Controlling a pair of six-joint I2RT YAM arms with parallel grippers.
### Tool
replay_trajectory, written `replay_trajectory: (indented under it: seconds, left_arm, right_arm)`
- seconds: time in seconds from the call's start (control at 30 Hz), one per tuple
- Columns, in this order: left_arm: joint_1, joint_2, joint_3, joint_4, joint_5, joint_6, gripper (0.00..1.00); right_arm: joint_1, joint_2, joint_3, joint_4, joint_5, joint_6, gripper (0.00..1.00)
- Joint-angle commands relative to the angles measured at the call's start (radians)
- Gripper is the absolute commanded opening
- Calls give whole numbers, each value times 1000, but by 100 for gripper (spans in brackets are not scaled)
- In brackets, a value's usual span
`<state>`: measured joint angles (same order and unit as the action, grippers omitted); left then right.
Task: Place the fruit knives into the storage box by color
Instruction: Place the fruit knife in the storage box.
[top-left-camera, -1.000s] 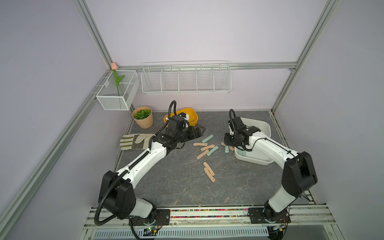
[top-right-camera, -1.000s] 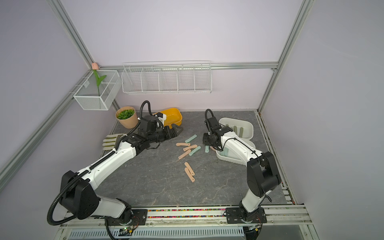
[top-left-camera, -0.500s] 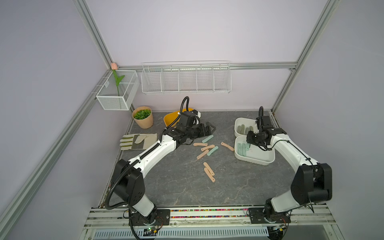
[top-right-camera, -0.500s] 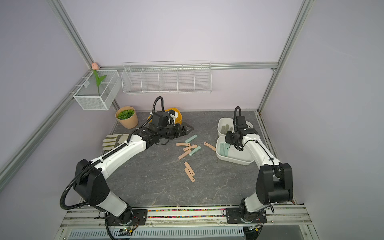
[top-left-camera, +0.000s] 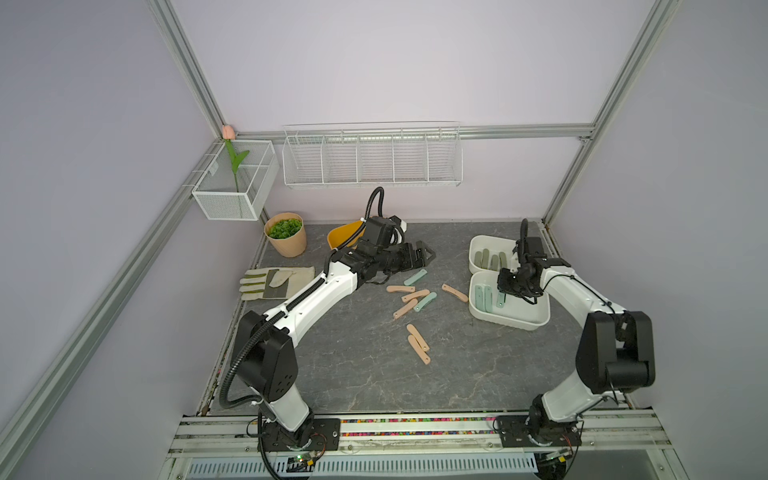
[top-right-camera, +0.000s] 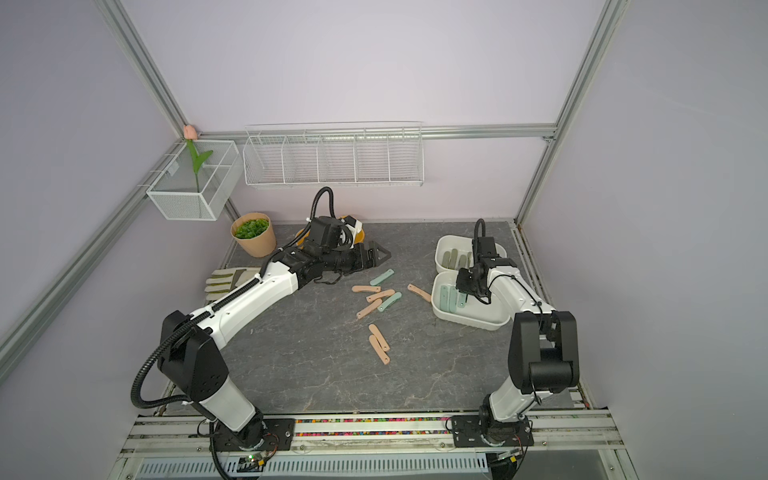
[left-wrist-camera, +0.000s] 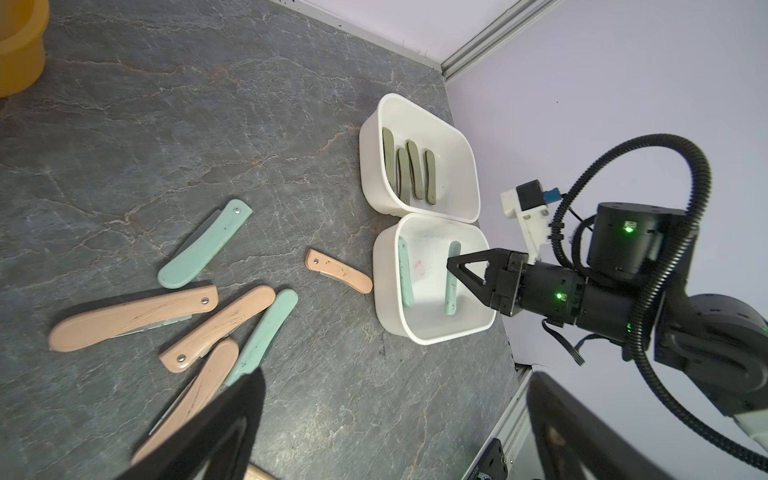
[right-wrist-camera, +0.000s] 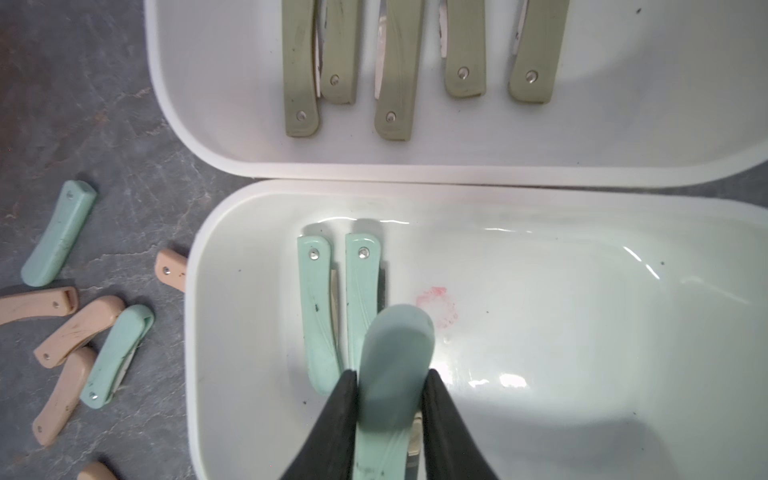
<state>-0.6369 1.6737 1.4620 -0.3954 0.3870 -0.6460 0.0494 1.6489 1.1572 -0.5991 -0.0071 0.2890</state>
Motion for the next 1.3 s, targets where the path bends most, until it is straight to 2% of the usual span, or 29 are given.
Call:
replay_trajectory:
  seconds: [0.0,0.4,0.87,1.07,1.27]
  left_arm:
    - [-1,6,13,-16,12,14,99]
    - [-1,1,-3,-7,6,9,99]
    - [-1,-12,-19,-11,-22,-1,99]
    - [-1,-30,-41,-8,-31,-10,99]
    - [-2,-61,-75,-14,-53,-10,99]
  right_arm:
    - [-2,44,-14,25,27,-33,28]
    - [-1,168,25,58,47,-41,28]
    - [-2,227,54,81,16,-39,30]
    - [-2,221,55,73,9,-30,36]
    - [-1,134,34,41,0,-10,37]
